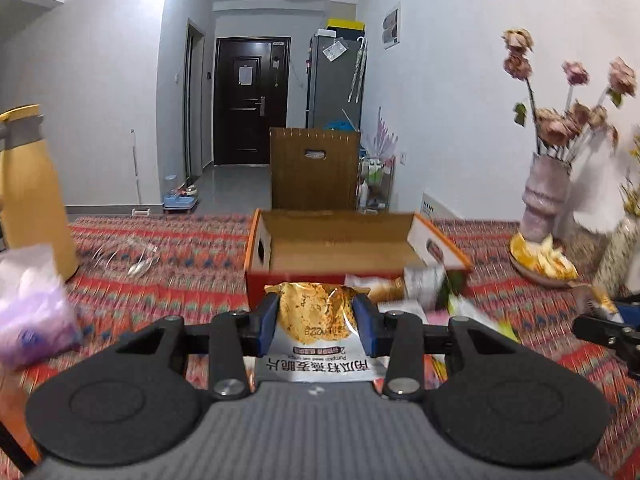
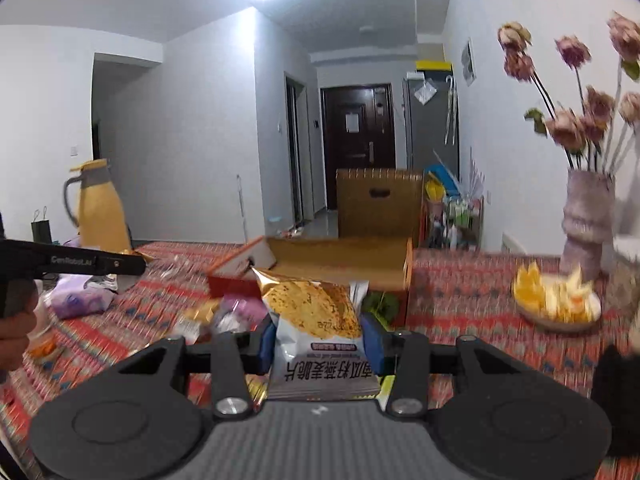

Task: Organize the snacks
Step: 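Lift the cracker bag with both grippers and carry it over the cardboard box, then lower the bag into the box and open both grippers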

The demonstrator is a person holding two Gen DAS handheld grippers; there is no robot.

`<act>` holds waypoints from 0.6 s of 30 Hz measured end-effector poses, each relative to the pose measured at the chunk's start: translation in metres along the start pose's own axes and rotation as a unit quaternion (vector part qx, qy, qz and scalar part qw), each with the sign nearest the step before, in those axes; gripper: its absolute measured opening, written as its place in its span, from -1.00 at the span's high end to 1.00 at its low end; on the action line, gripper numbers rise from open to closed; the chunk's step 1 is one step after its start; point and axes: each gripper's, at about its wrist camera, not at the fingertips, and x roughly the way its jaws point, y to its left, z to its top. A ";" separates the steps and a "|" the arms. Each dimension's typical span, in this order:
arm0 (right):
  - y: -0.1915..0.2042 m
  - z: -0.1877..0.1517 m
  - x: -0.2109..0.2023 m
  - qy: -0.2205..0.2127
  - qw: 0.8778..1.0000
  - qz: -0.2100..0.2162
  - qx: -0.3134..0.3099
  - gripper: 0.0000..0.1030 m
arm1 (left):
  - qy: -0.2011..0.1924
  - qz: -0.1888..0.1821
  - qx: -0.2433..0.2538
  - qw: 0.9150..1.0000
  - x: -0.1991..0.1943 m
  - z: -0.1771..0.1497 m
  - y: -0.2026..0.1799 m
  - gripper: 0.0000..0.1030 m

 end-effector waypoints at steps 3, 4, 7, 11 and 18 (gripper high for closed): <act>-0.013 0.032 0.029 -0.013 1.000 0.004 -0.008 0.17 | 0.008 0.006 -0.012 1.000 0.045 0.027 0.009 0.20; -0.019 0.046 0.045 -0.016 1.000 0.006 -0.011 0.17 | 0.010 0.004 -0.017 1.000 0.059 0.034 0.012 0.20; -0.036 0.077 0.092 -0.012 1.000 0.001 -0.015 0.17 | 0.020 0.002 -0.032 0.999 0.112 0.063 0.023 0.20; -0.060 0.110 0.171 0.022 1.000 -0.005 -0.011 0.17 | 0.035 0.005 -0.039 0.999 0.179 0.091 0.033 0.20; -0.072 0.121 0.339 0.140 0.987 -0.064 -0.052 0.17 | 0.100 0.022 -0.038 0.994 0.305 0.100 0.040 0.20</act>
